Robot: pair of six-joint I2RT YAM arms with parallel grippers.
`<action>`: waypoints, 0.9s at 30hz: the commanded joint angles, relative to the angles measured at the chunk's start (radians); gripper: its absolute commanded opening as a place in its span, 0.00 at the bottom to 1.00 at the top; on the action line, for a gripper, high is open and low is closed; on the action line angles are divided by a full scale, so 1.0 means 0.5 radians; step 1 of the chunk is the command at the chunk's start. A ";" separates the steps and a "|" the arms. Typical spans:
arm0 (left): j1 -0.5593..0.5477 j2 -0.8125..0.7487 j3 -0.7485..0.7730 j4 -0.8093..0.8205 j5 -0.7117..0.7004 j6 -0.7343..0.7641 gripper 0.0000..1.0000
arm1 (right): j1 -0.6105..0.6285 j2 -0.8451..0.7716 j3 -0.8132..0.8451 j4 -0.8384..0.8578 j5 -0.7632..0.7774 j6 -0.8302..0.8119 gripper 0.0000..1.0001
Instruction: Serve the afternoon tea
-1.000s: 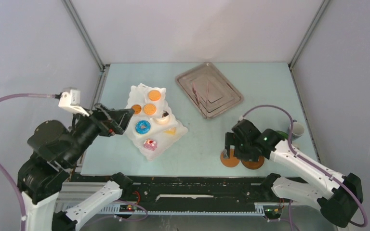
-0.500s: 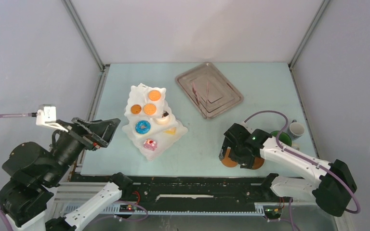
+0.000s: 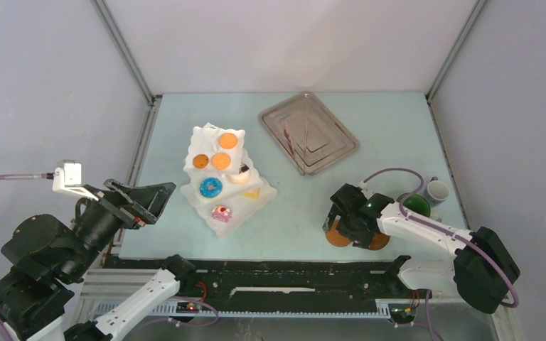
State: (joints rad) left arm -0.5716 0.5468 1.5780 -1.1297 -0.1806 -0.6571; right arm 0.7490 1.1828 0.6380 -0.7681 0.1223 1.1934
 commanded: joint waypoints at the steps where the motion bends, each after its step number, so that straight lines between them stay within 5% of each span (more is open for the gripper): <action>1: 0.005 0.001 0.044 -0.025 -0.012 -0.045 1.00 | -0.036 0.062 -0.056 0.136 0.085 -0.017 1.00; 16: 0.005 0.029 0.043 -0.012 0.050 -0.045 1.00 | -0.032 0.344 -0.031 0.375 0.066 -0.167 0.92; 27: 0.005 0.007 0.088 -0.090 0.028 -0.062 1.00 | 0.173 0.876 0.504 0.379 0.136 -0.314 0.91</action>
State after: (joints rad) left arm -0.5716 0.5468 1.5826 -1.1625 -0.1719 -0.6666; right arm 0.8196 1.5085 0.7963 -0.6510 0.1646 1.0763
